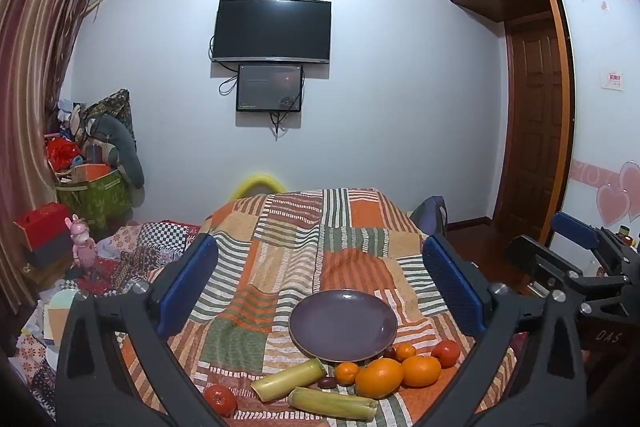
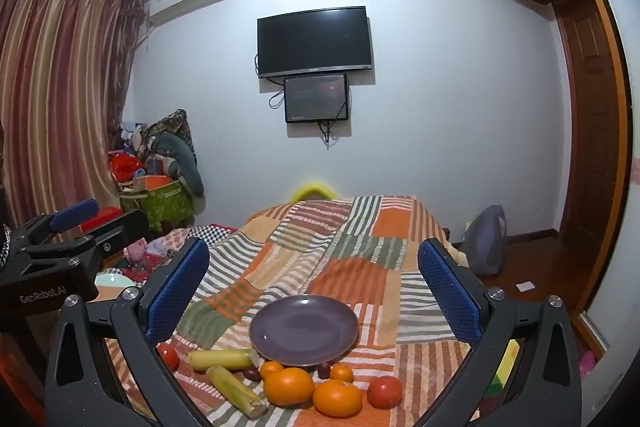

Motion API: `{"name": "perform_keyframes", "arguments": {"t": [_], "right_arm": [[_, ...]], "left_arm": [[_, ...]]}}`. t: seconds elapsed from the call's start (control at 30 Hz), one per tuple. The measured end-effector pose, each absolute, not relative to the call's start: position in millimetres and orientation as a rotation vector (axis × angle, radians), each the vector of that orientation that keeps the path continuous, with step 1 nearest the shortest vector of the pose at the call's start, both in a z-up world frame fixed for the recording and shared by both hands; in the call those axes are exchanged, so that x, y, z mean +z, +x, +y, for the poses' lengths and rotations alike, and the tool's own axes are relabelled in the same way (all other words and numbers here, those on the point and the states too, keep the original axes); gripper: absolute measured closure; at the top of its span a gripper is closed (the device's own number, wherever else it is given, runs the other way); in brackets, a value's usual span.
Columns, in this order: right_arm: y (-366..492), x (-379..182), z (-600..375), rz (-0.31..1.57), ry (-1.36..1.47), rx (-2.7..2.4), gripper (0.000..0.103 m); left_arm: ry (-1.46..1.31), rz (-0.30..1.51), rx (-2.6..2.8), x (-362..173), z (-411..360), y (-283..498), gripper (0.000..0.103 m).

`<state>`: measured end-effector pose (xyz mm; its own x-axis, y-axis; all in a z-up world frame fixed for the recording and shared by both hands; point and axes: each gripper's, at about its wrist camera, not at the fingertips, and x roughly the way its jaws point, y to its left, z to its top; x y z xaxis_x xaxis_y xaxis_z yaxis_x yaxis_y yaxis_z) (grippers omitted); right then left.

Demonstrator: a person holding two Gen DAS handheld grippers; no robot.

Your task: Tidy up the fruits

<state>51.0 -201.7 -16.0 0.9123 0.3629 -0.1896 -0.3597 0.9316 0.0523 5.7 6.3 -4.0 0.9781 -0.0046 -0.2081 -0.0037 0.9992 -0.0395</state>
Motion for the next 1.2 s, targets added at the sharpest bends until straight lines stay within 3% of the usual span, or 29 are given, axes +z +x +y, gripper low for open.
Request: {"name": "perform_keyframes", "arguments": {"t": [1.2], "right_arm": [[49.2, -15.2, -199.5, 0.188, 0.012, 0.367, 0.0]], "left_arm": [[-0.027, 0.204, -0.01, 0.4, -7.4, 2.9, 0.0]]}}
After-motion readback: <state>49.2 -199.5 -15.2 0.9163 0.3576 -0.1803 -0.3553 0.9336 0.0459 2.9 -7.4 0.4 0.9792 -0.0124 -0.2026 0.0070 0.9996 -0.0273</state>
